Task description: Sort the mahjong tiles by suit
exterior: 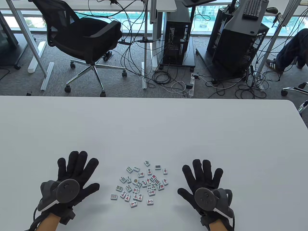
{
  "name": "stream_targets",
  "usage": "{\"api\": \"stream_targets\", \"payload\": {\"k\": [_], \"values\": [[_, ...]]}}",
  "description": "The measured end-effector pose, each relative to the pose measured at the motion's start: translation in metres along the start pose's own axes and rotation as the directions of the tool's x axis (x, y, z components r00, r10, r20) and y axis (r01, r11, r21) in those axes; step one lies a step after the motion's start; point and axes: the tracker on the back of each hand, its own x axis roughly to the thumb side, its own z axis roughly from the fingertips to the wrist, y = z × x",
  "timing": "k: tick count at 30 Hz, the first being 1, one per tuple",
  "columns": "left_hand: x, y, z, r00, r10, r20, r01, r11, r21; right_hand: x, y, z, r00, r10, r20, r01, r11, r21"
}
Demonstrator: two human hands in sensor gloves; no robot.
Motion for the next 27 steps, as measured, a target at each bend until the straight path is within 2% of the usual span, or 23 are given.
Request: {"api": "stream_targets", "payload": {"k": [14, 27], "values": [[0.0017, 0.0006, 0.0004, 1.000, 0.002, 0.017, -0.002, 1.000, 0.002, -0.0017, -0.0008, -0.0004, 1.000, 0.002, -0.014, -0.002, 1.000, -0.009], [-0.0021, -0.0003, 0.0019, 1.000, -0.001, -0.016, 0.001, 1.000, -0.001, 0.0046, -0.0019, 0.0016, 1.000, 0.006, 0.011, -0.006, 1.000, -0.008]]}}
